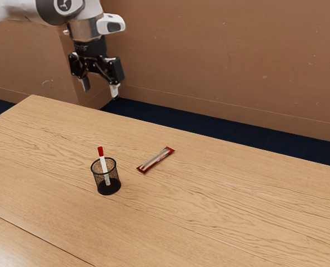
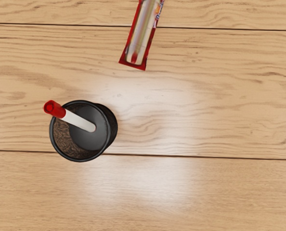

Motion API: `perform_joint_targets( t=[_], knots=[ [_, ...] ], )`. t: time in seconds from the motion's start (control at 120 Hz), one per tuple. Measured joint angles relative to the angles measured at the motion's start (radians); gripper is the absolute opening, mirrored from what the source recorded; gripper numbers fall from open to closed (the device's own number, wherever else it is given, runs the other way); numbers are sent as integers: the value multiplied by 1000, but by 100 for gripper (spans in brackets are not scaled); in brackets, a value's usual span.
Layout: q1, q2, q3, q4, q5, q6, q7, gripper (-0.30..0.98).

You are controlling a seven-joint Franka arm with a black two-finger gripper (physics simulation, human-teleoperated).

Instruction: Take the marker out of the pen holder and place it to the left of the pen holder.

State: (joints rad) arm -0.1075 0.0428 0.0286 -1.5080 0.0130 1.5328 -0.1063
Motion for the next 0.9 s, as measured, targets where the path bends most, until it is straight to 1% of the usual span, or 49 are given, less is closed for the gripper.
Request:
perform_joint_targets(
  t=[0.1, 0.258, 0.392, 0.667, 0.7, 0.817, 0.9],
  knots=[
    [20, 7, 0, 56, 1, -22, -5, 69],
    [31, 195, 26, 153, 0, -36, -12, 69],
    [31, 304, 35, 164, -4, -20, -17, 69],
    [32, 401, 49, 158, -16, 33, -24, 69],
    [38, 408, 65, 157, -29, 35, -25, 69],
    [73, 425, 121, 158, -115, 29, -26, 69],
    [81, 468, 151, 159, -169, 28, -27, 69]
  ],
)
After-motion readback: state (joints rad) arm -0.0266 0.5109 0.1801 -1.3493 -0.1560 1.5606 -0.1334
